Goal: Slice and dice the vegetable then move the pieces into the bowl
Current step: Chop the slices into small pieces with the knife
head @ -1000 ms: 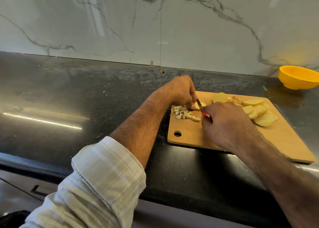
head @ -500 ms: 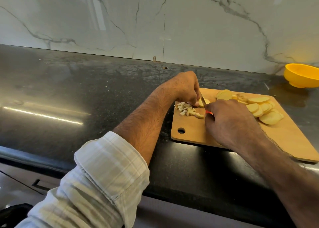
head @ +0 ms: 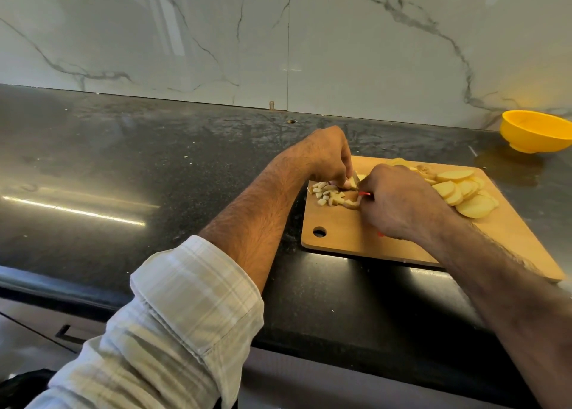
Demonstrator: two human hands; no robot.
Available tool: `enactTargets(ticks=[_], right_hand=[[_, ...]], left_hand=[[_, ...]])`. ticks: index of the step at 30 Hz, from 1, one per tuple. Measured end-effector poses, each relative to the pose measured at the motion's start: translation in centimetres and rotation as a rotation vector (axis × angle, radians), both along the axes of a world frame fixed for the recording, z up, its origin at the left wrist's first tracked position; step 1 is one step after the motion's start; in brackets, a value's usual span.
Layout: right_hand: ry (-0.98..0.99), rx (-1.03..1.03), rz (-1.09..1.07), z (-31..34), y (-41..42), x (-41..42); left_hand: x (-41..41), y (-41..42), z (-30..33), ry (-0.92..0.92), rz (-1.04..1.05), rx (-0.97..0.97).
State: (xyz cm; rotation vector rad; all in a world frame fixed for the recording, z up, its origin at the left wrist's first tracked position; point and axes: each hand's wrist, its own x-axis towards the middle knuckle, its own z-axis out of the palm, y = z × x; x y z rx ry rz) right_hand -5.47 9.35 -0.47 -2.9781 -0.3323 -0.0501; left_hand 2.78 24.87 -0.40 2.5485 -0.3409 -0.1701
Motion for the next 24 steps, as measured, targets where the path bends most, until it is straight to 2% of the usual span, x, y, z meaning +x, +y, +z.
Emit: enactTargets(ticks=[4, 6, 8, 14, 19, 24], right_hand=[[-0.064, 0.176, 0.026, 0.4, -1.8, -0.6], [-0.082, 0.296, -0.002, 0.9, -3.1, -0.8], [-0.069, 0.327, -0.056, 1.3, -4.3, -0.7], [0.002, 0.296, -0.110, 1.1, -5.8, 0.3], [0.008, 0.243, -0.085, 0.7, -5.6, 0.3], [-0.015, 0.067, -0.033, 0.5, -5.4, -0.3]], left_hand=[[-0.1, 0.3, -0.1, 0.010, -0.009, 0.017], [-0.2, 0.4, 0.2, 0.005, -0.017, 0.035], [-0.5, 0.1, 0.3, -0.008, -0.031, 0.042], [-1.1, -1.5, -0.7, -0.087, -0.073, 0.095], [-1.1, -0.8, -0.5, -0.036, -0.113, 0.025], [-1.0, 0.1, 0.1, -0.062, -0.084, 0.052]])
